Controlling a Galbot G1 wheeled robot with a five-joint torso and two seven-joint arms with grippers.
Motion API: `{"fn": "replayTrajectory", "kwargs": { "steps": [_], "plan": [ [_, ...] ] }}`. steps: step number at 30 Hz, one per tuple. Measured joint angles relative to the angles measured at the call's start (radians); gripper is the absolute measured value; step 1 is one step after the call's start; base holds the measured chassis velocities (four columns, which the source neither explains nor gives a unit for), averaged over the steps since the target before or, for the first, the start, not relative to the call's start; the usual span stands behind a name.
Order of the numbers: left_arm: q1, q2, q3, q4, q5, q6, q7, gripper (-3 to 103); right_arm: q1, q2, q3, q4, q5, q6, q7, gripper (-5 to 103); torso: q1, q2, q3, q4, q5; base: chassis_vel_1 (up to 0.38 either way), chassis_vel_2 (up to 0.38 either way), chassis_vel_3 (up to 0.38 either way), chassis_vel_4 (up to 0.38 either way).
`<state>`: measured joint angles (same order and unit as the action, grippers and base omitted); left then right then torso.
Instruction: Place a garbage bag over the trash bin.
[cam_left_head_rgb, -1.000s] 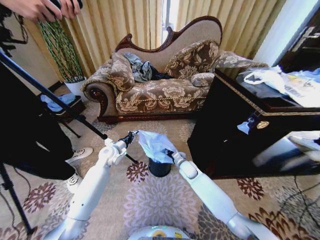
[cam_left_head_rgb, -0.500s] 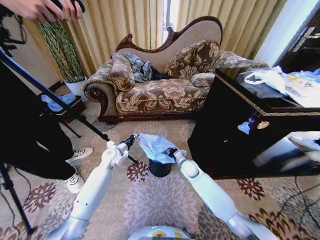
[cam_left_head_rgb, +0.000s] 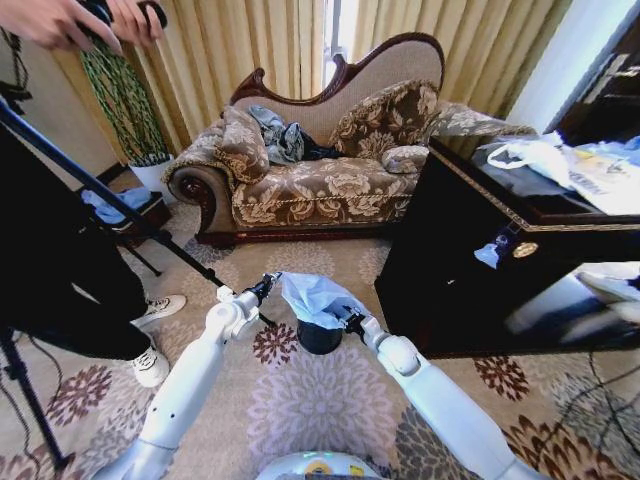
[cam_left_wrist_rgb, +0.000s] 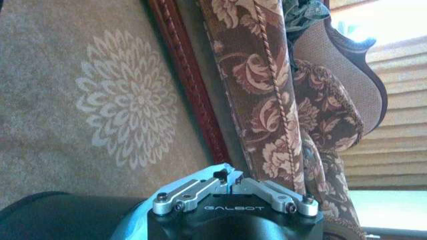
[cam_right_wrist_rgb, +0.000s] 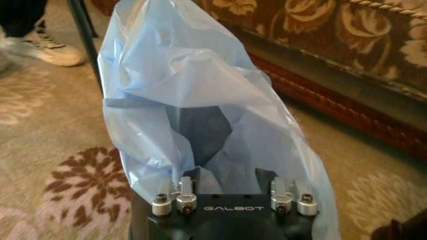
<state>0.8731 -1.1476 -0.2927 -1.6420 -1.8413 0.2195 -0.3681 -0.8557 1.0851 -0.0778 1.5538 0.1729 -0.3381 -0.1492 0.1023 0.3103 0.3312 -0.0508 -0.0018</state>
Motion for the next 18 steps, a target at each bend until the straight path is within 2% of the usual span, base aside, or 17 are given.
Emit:
{"fn": "replayTrajectory", "kwargs": {
  "steps": [1, 3, 4, 6, 9, 11, 12, 14, 18],
  "plan": [
    [0.0, 0.0, 0.0, 0.0, 0.0, 0.0, 0.0, 0, 0.0, 0.0, 0.0, 0.0, 0.0, 0.0, 0.0, 55, 0.0, 0.0, 0.0, 0.0, 0.0, 0.0, 0.0, 0.0, 0.0],
    [0.005, 0.003, -0.003, -0.004, -0.001, 0.0, 0.001, 0, 0.016, -0.011, -0.013, -0.001, 0.006, -0.012, -0.023, 65, 0.0, 0.0, 0.0, 0.0001, 0.0002, 0.0, 0.0, 0.0, 0.0],
    [0.005, 0.003, -0.003, -0.004, -0.001, 0.0, 0.001, 0, 0.016, -0.011, -0.013, -0.001, 0.006, -0.012, -0.023, 65, 0.0, 0.0, 0.0, 0.0001, 0.0002, 0.0, 0.0, 0.0, 0.0],
    [0.01, 0.009, -0.009, -0.009, -0.003, 0.0, 0.002, 0, 0.039, -0.029, -0.037, -0.001, 0.015, -0.03, -0.048, 77, 0.0, 0.0, 0.0, 0.0001, 0.0, 0.0, 0.0, 0.0, 0.0],
    [0.012, 0.013, -0.014, -0.013, -0.006, 0.0, 0.002, 0, 0.046, -0.039, -0.049, 0.001, 0.016, -0.039, -0.06, 82, 0.0, 0.0, 0.0, 0.0001, 0.0001, 0.0, 0.0, 0.0, 0.0],
    [0.015, 0.023, -0.021, -0.017, -0.012, 0.001, 0.002, 0, 0.052, -0.053, -0.06, 0.009, 0.016, -0.05, -0.077, 93, 0.0, 0.0, 0.0, 0.0, 0.0002, 0.0, 0.0, 0.0, 0.0],
    [0.015, 0.023, -0.021, -0.017, -0.012, 0.001, 0.002, 0, 0.052, -0.053, -0.06, 0.009, 0.016, -0.05, -0.077, 93, 0.0, 0.0, 0.0, 0.0, 0.0002, 0.0, 0.0, 0.0, 0.0],
    [0.021, 0.031, -0.026, -0.019, -0.018, 0.002, 0.004, 0, 0.052, -0.059, -0.065, 0.015, 0.016, -0.058, -0.08, 99, 0.0, 0.0, 0.0, 0.0, 0.0001, 0.0, 0.0, 0.0, 0.0],
    [0.039, 0.034, -0.034, -0.019, -0.018, 0.003, 0.009, 0, 0.025, -0.051, -0.067, 0.026, 0.012, -0.062, -0.066, 100, 0.0, 0.0, 0.0, 0.0001, 0.0, 0.0, 0.0, 0.0, 0.0]
  ]
}}
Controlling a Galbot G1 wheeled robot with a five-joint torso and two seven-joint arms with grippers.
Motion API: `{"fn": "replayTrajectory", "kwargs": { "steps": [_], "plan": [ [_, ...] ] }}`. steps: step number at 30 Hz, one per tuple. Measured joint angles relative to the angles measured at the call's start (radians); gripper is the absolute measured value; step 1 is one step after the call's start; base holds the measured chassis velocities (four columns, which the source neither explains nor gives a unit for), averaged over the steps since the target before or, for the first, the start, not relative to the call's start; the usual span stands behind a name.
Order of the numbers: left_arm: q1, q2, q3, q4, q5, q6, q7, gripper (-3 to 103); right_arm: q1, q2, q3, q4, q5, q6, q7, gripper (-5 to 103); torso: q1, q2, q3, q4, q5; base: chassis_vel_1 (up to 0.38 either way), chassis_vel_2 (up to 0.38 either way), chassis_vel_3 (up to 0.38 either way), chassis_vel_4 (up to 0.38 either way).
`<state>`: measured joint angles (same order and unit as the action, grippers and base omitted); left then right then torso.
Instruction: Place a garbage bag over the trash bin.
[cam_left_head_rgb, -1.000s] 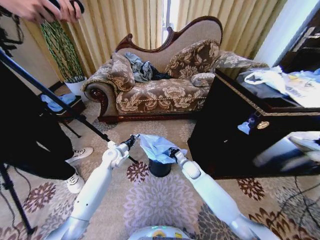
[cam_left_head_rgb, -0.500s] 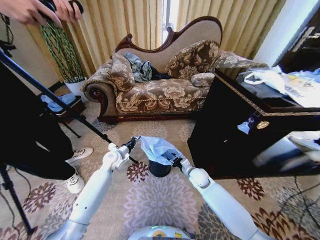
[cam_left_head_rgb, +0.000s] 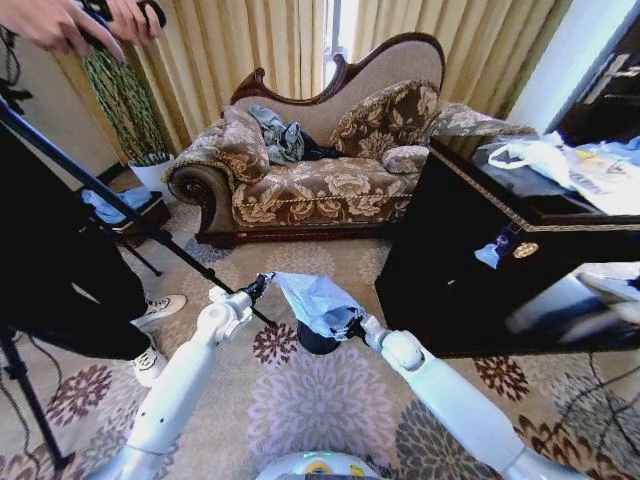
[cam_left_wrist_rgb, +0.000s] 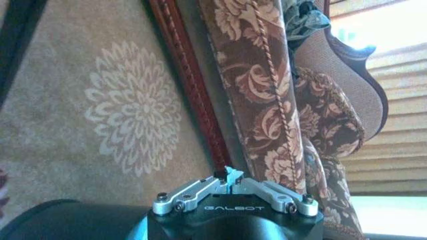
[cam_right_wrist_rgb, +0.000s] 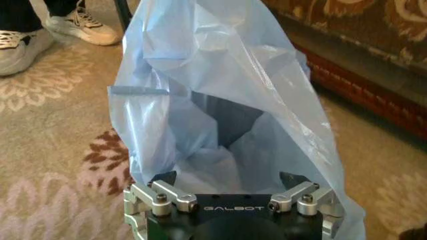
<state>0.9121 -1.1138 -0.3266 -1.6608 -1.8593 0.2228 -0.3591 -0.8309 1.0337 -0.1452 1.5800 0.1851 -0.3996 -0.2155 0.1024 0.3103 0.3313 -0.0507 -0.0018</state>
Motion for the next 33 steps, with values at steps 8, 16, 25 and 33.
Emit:
{"fn": "replayTrajectory", "kwargs": {
  "steps": [8, 16, 25, 33],
  "plan": [
    [0.021, 0.009, -0.002, 0.033, 0.016, 0.005, 0.024, 0, -0.051, 0.027, 0.005, 0.001, -0.017, 0.004, 0.027, 100, 0.0, 0.0, 0.0, 0.0, 0.0, 0.0, 0.0, 0.0, 0.0],
    [0.009, 0.001, 0.033, 0.103, 0.054, 0.008, 0.06, 0, -0.07, 0.06, 0.006, -0.035, -0.065, 0.033, 0.049, 100, 0.0, 0.0, 0.0, -0.0003, -0.0002, 0.0, 0.0, 0.0, 0.0],
    [-0.019, 0.0, 0.098, 0.21, 0.116, 0.01, 0.114, 0, -0.094, 0.093, 0.0, -0.065, -0.099, 0.041, 0.069, 100, 0.0, 0.0, 0.0, 0.0, -0.0006, 0.0, 0.0, 0.0, 0.0],
    [-0.032, 0.005, 0.107, 0.25, 0.138, 0.01, 0.146, 0, -0.085, 0.101, 0.003, -0.077, -0.132, 0.042, 0.096, 100, 0.0, 0.0, 0.0, 0.0001, 0.0004, 0.0, 0.0, 0.0, 0.0]
  ]
}}
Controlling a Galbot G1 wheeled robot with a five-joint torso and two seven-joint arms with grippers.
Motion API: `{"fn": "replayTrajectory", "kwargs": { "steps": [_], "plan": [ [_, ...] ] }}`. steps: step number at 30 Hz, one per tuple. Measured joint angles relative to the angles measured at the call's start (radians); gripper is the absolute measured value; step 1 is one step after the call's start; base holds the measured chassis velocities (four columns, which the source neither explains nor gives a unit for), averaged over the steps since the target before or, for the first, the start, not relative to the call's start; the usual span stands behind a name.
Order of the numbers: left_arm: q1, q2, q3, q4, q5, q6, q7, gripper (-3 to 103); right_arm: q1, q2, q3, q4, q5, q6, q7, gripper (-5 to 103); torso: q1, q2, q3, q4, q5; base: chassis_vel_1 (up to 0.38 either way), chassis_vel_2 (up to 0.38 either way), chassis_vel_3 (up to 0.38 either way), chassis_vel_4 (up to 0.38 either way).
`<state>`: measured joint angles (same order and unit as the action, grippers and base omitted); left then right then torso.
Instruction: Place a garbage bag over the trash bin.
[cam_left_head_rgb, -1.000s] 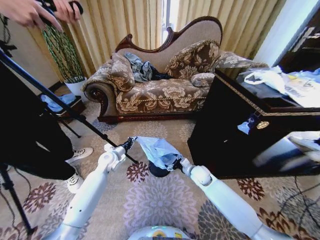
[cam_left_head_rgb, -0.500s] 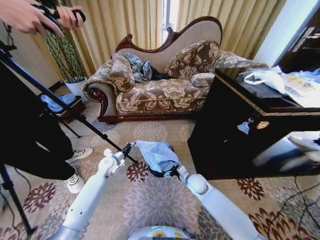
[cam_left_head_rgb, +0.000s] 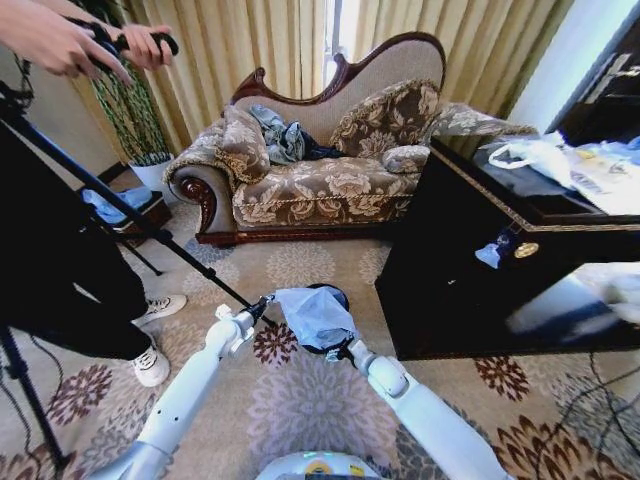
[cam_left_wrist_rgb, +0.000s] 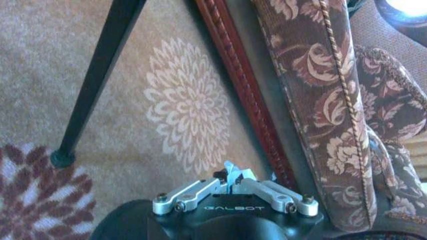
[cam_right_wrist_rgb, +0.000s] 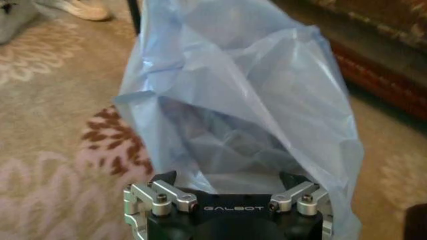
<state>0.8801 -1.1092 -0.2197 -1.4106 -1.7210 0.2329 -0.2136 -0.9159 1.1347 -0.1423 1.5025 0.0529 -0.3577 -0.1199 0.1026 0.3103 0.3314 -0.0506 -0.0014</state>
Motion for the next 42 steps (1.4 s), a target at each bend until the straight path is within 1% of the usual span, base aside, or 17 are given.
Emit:
{"fn": "replayTrajectory", "kwargs": {
  "steps": [6, 9, 16, 21, 23, 28, 32, 39, 42],
  "plan": [
    [-0.017, -0.007, 0.006, 0.02, 0.017, -0.003, 0.022, 0, 0.017, 0.004, 0.006, -0.015, -0.041, 0.005, 0.013, 100, 0.0, 0.0, 0.0, -0.0002, -0.0003, 0.0, 0.0, 0.0, 0.0],
    [-0.034, -0.019, 0.009, 0.037, 0.027, -0.008, 0.04, 0, 0.025, 0.017, 0.025, -0.037, -0.076, 0.023, 0.027, 100, 0.0, 0.0, 0.0, -0.0002, -0.0002, 0.0, 0.0, 0.0, 0.0],
    [-0.076, -0.034, 0.019, 0.076, 0.044, -0.011, 0.063, 0, 0.057, 0.027, 0.036, -0.068, -0.094, 0.042, 0.028, 100, 0.0, 0.0, 0.0, -0.0001, -0.0001, 0.0, 0.0, 0.0, 0.0],
    [-0.115, -0.051, 0.024, 0.105, 0.053, -0.012, 0.066, 0, 0.089, 0.03, 0.034, -0.08, -0.105, 0.05, 0.012, 100, 0.0, 0.0, 0.0, -0.0002, -0.0002, 0.0, 0.0, 0.0, 0.0],
    [-0.123, -0.055, 0.026, 0.108, 0.055, -0.012, 0.065, 0, 0.088, 0.024, 0.034, -0.074, -0.116, 0.051, -0.006, 100, 0.0, 0.0, 0.0, -0.0001, -0.0001, 0.0, 0.0, 0.0, 0.0],
    [-0.104, -0.055, 0.027, 0.102, 0.063, -0.011, 0.067, 0, 0.04, 0.005, 0.036, -0.045, -0.127, 0.052, -0.024, 100, 0.0, 0.0, 0.0, -0.0003, -0.0003, 0.0, 0.0, 0.0, 0.0],
    [-0.077, -0.055, 0.029, 0.102, 0.08, -0.011, 0.083, 0, -0.002, -0.008, 0.04, -0.02, -0.136, 0.05, -0.04, 100, 0.0, 0.0, 0.0, -0.0002, -0.0002, 0.0, 0.0, 0.0, 0.0],
    [-0.097, -0.064, 0.032, 0.136, 0.094, -0.013, 0.095, 0, 0.038, -0.004, 0.025, -0.057, -0.156, 0.041, -0.077, 100, 0.0, 0.0, 0.0, -0.0001, -0.0002, 0.0, 0.0, 0.0, 0.0],
    [-0.106, -0.069, 0.036, 0.154, 0.105, -0.014, 0.101, 0, 0.046, 0.001, 0.016, -0.071, -0.165, 0.041, -0.078, 100, 0.0, 0.0, 0.0, -0.0001, -0.0002, 0.0, 0.0, 0.0, 0.0]
  ]
}}
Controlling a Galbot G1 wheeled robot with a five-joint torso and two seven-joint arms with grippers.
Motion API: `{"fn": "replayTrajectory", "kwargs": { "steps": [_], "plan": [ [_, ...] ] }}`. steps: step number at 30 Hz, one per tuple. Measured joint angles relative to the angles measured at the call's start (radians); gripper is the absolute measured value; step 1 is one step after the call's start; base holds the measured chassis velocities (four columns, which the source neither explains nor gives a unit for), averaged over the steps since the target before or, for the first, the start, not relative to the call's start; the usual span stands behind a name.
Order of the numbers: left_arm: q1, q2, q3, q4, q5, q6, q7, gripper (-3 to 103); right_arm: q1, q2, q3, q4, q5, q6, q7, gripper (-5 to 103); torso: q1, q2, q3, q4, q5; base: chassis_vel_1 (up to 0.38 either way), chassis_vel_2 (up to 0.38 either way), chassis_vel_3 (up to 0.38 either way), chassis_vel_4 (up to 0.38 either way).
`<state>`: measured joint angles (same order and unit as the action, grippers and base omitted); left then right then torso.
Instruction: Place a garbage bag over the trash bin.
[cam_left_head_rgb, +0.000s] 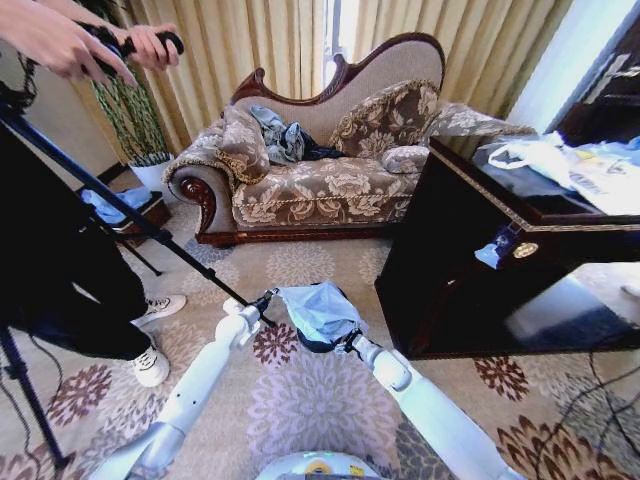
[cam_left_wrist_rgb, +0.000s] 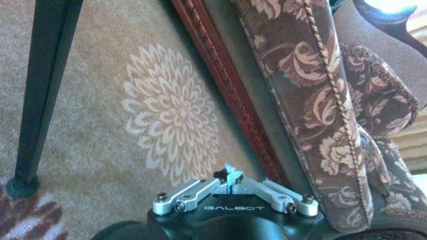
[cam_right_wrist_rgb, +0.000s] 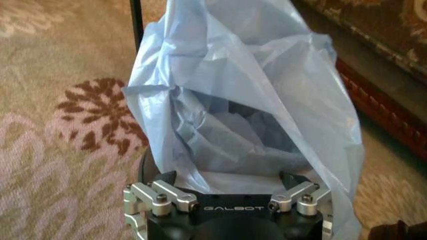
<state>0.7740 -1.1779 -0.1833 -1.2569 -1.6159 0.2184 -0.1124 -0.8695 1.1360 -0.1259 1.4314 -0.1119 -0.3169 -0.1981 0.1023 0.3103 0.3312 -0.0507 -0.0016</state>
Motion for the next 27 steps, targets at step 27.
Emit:
{"fn": "replayTrajectory", "kwargs": {
  "steps": [27],
  "plan": [
    [-0.034, -0.041, 0.015, 0.033, 0.101, -0.024, 0.04, 0, -0.012, -0.034, 0.066, 0.051, -0.13, 0.06, -0.048, 100, 0.0, 0.0, 0.0, 0.0001, -0.0001, 0.0, 0.0, 0.0, 0.0]
  ]
}}
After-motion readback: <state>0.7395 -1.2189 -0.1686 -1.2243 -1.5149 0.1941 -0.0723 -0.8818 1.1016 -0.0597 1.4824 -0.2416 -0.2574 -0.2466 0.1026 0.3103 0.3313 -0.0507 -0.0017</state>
